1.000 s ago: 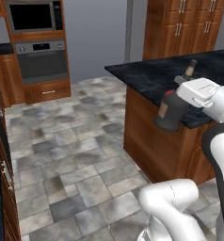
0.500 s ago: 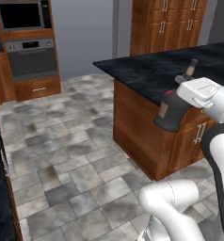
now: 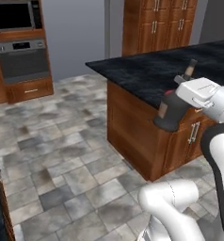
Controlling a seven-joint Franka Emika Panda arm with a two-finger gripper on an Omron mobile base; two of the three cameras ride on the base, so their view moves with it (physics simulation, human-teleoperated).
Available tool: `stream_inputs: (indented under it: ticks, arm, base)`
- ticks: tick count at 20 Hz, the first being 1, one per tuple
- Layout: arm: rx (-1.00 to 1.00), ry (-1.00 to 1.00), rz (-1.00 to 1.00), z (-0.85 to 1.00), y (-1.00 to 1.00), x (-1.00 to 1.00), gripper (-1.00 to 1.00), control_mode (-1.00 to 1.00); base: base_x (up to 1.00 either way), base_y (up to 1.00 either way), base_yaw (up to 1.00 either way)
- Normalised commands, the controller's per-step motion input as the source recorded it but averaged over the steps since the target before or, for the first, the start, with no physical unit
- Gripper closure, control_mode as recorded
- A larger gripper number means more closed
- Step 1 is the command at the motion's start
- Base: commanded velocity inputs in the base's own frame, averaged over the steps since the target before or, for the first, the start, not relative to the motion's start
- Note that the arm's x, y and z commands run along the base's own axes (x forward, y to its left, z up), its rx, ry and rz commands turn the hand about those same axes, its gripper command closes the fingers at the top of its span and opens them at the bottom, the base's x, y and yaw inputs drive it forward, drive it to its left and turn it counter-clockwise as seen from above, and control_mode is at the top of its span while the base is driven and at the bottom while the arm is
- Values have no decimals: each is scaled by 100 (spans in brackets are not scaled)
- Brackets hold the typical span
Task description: There is a bowl on the dining counter. Grab a lemon wedge from the fridge and place it in the bowl. Then get the liquor bottle and glass cup from the cabinet and place them next to the bowl.
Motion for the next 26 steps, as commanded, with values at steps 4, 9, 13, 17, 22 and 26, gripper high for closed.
stream_inputs:
  ticks: [4, 9, 13, 17, 22, 26]
  arm:
    - [0, 0, 0, 0, 0, 0, 100, 100]
    - [0, 0, 0, 0, 0, 0, 100, 100]
    - [0, 0, 0, 0, 0, 0, 100, 100]
    - [0, 0, 0, 0, 0, 0, 100, 100]
    - [0, 0, 0, 0, 0, 0, 100, 100]
    - [0, 0, 0, 0, 0, 0, 100, 100]
  base:
    - [0, -44, -73]
    - [0, -7, -98]
    - [0, 0, -100]
    - [0, 3, -98]
    - [45, 76, -58]
    - [68, 94, -38]
